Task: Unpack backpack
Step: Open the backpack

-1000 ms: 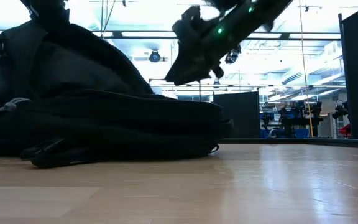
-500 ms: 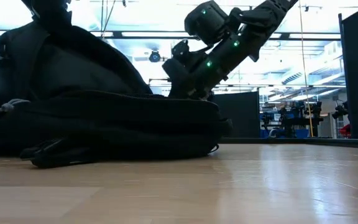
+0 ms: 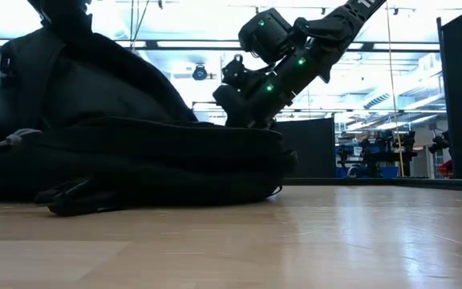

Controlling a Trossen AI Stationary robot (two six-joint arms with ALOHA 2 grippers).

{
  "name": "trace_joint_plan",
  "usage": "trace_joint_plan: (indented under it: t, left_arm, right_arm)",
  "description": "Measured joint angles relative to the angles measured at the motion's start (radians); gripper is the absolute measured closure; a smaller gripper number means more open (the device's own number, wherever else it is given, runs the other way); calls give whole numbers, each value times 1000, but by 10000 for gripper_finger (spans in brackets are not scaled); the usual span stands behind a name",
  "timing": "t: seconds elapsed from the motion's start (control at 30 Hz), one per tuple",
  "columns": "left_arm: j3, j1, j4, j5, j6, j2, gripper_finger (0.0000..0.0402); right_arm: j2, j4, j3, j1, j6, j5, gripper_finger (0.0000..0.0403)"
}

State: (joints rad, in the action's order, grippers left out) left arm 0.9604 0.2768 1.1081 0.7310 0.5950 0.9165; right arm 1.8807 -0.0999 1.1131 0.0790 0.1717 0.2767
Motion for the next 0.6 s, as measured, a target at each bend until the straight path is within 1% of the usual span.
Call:
trace_joint_plan:
  t: [0.13,0.3,0.47,0.6]
  left_arm:
    - [-2,0,7,5,-10,-3,401]
    - [-2,1,39,23,-2,-19,402]
    - [10,2,122,59,62,-36,401]
    - [36,2,182,62,90,-48,401]
  right_arm:
    - [-4,84,5,-1,2,-12,401]
    - [-7,288,7,-28,63,-11,403]
    - [-8,413,9,-71,117,70,403]
    - [-7,436,9,-96,140,87,403]
